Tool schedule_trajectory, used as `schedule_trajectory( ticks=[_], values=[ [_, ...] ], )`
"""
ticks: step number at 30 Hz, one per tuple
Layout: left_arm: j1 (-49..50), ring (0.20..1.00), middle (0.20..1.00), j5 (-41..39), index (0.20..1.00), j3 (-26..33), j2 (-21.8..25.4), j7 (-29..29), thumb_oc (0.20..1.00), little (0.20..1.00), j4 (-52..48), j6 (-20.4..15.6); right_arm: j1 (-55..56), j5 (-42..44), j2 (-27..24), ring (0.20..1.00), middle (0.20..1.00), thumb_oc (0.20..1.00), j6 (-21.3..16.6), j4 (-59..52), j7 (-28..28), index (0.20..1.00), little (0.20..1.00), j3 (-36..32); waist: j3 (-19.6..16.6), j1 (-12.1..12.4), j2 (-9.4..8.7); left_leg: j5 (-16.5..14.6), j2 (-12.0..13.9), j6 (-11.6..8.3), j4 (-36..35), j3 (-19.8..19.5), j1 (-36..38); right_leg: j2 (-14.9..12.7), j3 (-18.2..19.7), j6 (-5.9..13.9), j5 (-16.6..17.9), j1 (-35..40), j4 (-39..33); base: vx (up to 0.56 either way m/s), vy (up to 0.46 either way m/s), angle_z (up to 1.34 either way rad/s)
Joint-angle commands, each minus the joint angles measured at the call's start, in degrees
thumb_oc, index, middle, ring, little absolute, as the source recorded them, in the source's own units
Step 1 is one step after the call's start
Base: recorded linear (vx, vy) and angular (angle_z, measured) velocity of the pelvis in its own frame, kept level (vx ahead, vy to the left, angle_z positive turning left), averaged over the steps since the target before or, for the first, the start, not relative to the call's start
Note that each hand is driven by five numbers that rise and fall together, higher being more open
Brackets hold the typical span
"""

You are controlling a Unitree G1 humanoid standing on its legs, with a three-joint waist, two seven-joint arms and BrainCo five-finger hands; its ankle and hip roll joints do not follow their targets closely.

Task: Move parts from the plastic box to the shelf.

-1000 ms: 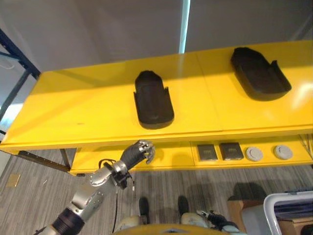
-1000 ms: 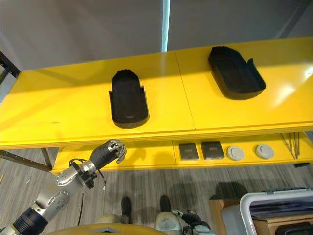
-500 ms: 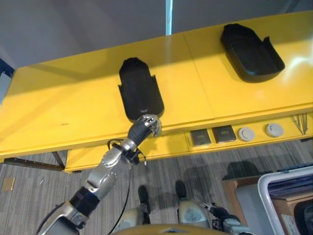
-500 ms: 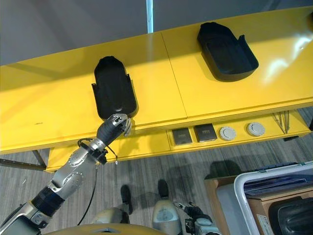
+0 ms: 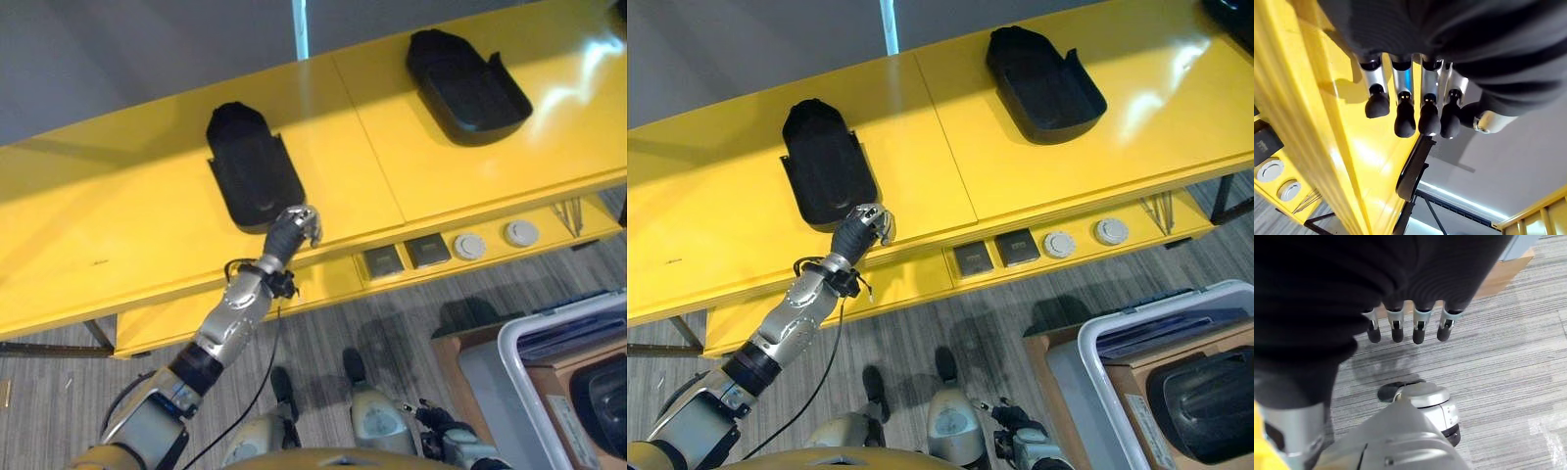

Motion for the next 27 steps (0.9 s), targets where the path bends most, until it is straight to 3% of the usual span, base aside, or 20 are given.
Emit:
schedule_trajectory(
  ticks=[1,11,22,26,27],
  values=[
    [-2.4,0.2,0.2,0.6,0.2,2.8,-0.6,2.7,0.2,0.2,3.3,-4.0,0.8,-1.5,0.7,1.0,1.0,1.0,0.2,0.7,0.3,1.0,1.0,3.2,-0.4,-0.6,-2.94,-0.7,2.6,-1.89,0.0,-0.5,0.3,-3.8,2.1,1.9,1.5,-1.6,0.8,0.0,0.0,0.0],
    [-1.8,0.2,0.2,0.9,0.2,6.6,0.6,5.4,0.2,0.2,2.6,-5.6,0.0,-2.4,0.8,1.0,1.0,1.0,0.5,1.1,0.7,1.0,1.0,3.2,0.1,0.1,-2.89,-0.7,2.9,-2.16,0.0,-1.3,0.2,-3.5,1.8,1.53,1.1,-1.6,1.0,0.0,0.0,0.0],
    [-1.8,0.2,0.2,1.8,0.2,7.9,1.5,3.9,0.2,0.2,2.9,-6.0,-0.8,-1.4,1.2,1.0,1.0,1.0,0.7,2.5,0.9,1.0,1.0,2.6,-1.0,1.0,-3.04,-0.7,3.4,-2.44,0.0,-1.4,0.5,-3.3,1.4,1.52,0.7,-0.8,0.7,-0.01,-0.007,0.0],
    [0.0,0.2,0.2,4.6,0.2,8.0,3.0,2.5,0.2,0.2,-2.0,-5.2,-0.7,-0.4,1.5,1.0,1.0,1.0,0.8,3.1,0.9,1.0,1.0,1.3,-2.5,2.0,-2.99,-0.9,3.6,-2.6,0.0,-1.5,1.2,-3.2,0.7,1.57,0.3,0.4,0.4,-0.05,-0.032,0.0],
    [1.2,0.366,0.366,6.3,0.366,8.1,3.6,3.3,0.366,0.366,-4.4,-4.9,-0.7,-0.3,1.5,1.0,1.0,1.0,1.0,3.2,0.9,1.0,1.0,0.8,-3.1,2.5,-2.93,-1.0,3.7,-2.65,0.0,-1.6,1.5,-3.2,0.4,1.55,0.2,0.8,0.3,-0.06,-0.036,0.02]
  ],
)
